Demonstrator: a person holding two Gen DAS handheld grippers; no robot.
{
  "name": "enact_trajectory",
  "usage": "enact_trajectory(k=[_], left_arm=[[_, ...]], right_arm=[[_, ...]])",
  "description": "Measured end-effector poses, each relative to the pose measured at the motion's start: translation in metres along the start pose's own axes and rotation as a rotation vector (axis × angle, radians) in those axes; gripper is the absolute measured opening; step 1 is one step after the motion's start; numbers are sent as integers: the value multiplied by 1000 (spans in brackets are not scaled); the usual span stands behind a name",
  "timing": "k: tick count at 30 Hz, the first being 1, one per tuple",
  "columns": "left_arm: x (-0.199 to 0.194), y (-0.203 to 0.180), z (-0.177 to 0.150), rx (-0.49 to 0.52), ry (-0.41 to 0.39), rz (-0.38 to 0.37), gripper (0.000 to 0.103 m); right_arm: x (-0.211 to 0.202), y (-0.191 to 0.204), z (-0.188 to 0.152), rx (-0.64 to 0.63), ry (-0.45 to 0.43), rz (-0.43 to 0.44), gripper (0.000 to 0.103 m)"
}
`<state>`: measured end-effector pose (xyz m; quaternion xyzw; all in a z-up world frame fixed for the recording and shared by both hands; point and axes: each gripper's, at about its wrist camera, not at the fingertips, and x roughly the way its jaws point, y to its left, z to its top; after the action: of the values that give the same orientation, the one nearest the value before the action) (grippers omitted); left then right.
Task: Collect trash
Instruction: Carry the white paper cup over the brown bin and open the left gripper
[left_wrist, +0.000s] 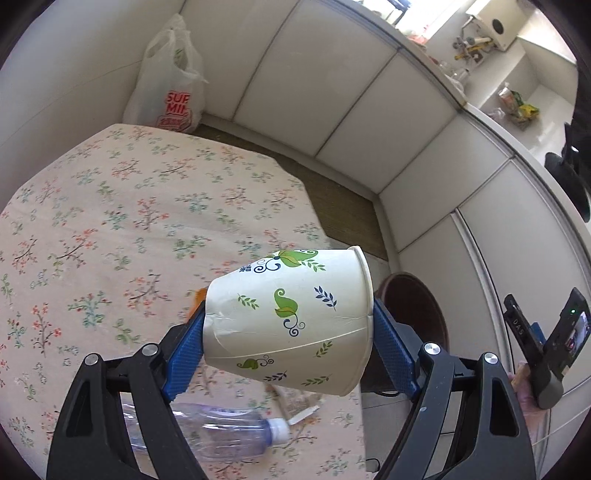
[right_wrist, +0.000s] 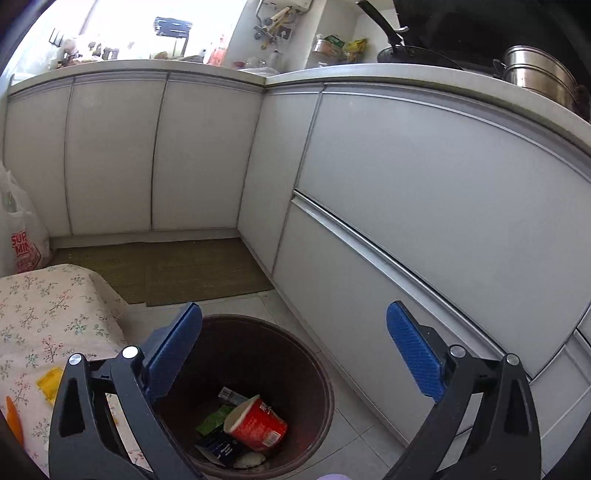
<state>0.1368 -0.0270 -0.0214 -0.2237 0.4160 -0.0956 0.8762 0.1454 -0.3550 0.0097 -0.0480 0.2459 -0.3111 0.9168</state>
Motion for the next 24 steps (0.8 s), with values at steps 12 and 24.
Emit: enact_trajectory(k=[12, 24], left_arm=[[57, -169, 3, 245, -11, -104, 81], [111, -274, -20, 440, 32, -141, 81]], right_arm=[[32, -96, -25, 183, 162, -58, 96], [60, -155, -43, 361, 253, -90, 96]])
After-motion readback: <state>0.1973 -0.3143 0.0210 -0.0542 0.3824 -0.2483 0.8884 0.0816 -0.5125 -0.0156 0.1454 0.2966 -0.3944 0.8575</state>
